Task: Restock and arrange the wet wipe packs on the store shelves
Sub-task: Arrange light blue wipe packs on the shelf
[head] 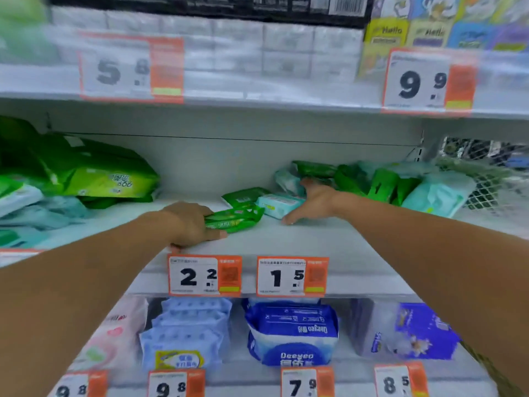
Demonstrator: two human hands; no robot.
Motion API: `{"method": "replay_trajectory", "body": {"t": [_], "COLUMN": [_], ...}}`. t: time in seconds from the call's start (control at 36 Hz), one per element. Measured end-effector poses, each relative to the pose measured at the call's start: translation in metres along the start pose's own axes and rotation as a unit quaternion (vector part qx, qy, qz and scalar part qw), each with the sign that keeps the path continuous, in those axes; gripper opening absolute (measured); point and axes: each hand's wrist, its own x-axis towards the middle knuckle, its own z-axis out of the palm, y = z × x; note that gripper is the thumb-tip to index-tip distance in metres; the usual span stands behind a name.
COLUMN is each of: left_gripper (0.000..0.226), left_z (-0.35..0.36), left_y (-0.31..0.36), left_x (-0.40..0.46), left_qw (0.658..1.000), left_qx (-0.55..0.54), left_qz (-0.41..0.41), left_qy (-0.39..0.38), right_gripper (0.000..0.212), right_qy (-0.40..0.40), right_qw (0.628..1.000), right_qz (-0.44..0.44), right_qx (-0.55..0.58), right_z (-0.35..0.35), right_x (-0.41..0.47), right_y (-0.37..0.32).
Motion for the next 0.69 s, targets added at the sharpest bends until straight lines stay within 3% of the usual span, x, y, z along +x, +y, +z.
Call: {"method": "replay_trajectory", "body": {"t": [0.11, 0.22, 0.28, 0.33, 0.39, 0.47, 0.61, 0.69], "left_gripper": [0.097, 0.073, 0.057, 0.055, 0.062, 0.078, 0.077, 0.079], "left_z": [-0.004, -0.012, -0.012, -0.009, -0.005, 0.001, 0.004, 0.004], "left_y": [-0.001, 0.006, 0.007, 0.004, -0.004, -0.02, -0.044, -0.059], "left_x": [0.016, 0.023, 0.023, 0.022, 0.022, 0.031, 0.027, 0.016], "left_qw": [1.0, 0.998, 0.995, 0.992, 0.991, 0.991, 0.99, 0.96], "left_qx": [0.027, 0.052, 0.078, 0.097, 0.096, 0.035, -0.039, -0.248], "left_qz": [-0.013, -0.046, -0.065, -0.083, -0.098, -0.105, -0.088, -0.108], "left_qy": [0.008, -0.005, 0.005, 0.012, -0.012, -0.068, -0.105, -0.074], "right_gripper": [0.131, 0.156, 0.152, 0.148, 0.132, 0.07, 0.064, 0.059], "right_qy": [0.009, 0.005, 0.016, 0.037, 0.026, -0.042, -0.037, -0.047], "right_qw": [0.998, 0.993, 0.991, 0.988, 0.984, 0.979, 0.985, 0.996], "right_qz": [0.011, 0.031, 0.024, 0.001, -0.028, -0.031, -0.013, -0.03], "right_qx": [-0.06, -0.115, -0.134, -0.148, -0.174, -0.197, -0.167, -0.064], "right_z": [0.008, 0.009, 0.008, 0.007, 0.007, 0.005, 0.0, -0.002], "right_x": [0.025, 0.043, 0.049, 0.053, 0.057, 0.063, 0.055, 0.039], "right_y": [-0.011, -0.031, -0.038, -0.046, -0.054, -0.058, -0.06, -0.059]}}
